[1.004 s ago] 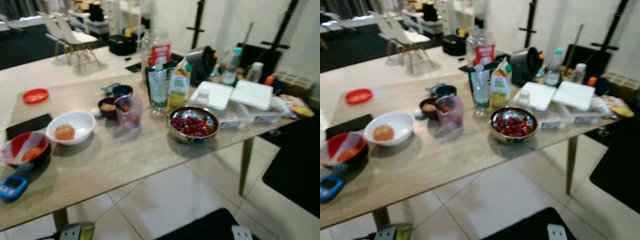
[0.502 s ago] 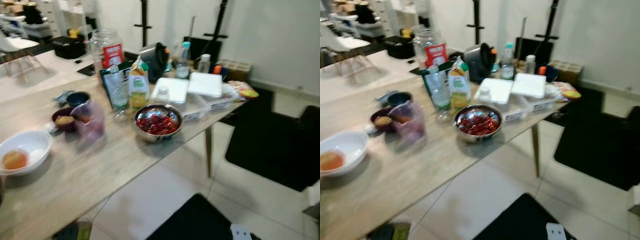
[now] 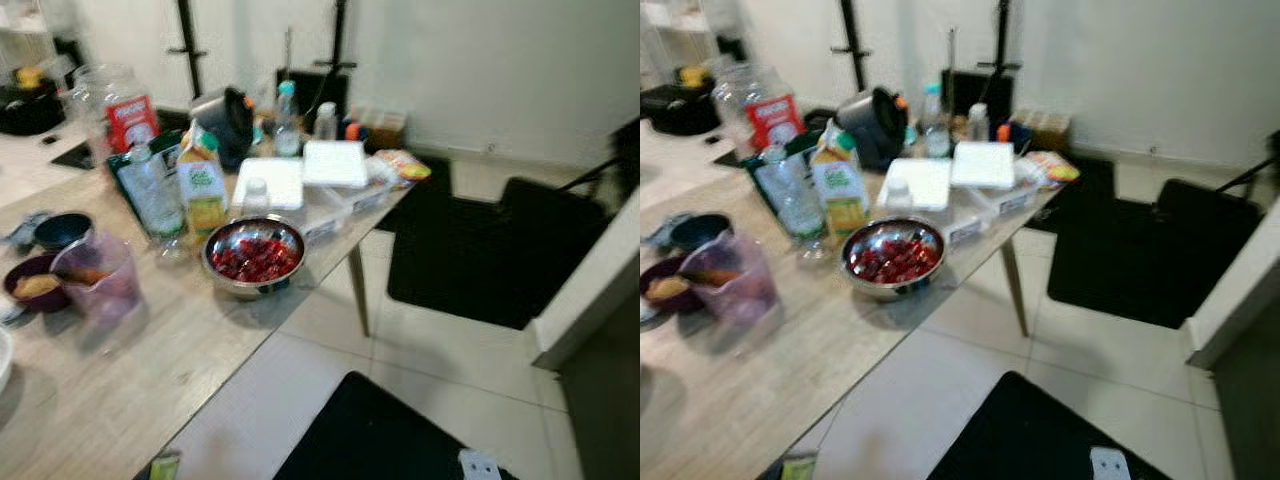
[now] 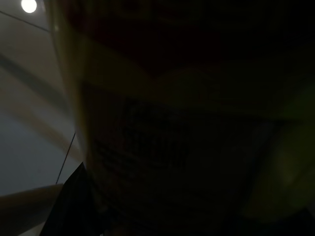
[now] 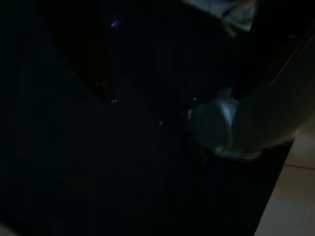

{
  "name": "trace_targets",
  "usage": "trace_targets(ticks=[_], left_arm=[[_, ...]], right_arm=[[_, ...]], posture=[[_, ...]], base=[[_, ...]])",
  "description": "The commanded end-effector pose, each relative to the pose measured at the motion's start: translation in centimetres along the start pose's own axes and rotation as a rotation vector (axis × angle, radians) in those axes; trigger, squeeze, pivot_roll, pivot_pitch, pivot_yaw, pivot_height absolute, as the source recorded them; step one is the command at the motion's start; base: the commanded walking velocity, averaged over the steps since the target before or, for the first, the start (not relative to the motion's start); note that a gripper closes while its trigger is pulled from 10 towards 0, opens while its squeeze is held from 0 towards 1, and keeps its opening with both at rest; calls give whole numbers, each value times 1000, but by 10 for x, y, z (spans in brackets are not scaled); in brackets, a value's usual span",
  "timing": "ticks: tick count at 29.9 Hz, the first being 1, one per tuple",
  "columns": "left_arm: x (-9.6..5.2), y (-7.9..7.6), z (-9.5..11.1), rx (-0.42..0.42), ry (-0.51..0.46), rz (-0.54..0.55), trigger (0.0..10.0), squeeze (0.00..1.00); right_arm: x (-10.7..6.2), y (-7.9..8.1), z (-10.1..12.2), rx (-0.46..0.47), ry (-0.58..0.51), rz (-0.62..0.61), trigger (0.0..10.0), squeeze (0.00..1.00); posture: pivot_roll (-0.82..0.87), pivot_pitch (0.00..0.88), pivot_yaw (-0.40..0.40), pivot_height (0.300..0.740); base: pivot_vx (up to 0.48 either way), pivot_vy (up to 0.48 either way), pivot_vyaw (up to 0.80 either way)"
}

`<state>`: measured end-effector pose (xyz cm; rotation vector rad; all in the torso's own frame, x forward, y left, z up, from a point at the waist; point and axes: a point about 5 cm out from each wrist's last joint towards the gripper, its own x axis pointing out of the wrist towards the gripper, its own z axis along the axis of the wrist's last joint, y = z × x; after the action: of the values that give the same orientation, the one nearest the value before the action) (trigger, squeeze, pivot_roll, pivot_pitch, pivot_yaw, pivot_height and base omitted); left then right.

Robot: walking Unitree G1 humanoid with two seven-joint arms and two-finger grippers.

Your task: Restocking fridge

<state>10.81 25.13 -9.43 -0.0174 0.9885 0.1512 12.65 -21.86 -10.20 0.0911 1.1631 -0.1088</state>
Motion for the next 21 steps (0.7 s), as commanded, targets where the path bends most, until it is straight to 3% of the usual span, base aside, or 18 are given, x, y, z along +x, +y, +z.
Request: trace_targets(ticks=[1, 21], left_arm=[[2, -2, 4, 9, -7, -7, 10000, 0], [2, -2, 6, 24, -8, -19, 10000, 0]], right_arm=[[0, -1, 1, 10, -5, -3, 10000, 0], [0, 2, 0, 21, -3, 0, 10000, 0]], posture=[[-18, 0, 26, 740], [-15, 0, 32, 740]], base=[[0, 0, -769], [0, 0, -772]])
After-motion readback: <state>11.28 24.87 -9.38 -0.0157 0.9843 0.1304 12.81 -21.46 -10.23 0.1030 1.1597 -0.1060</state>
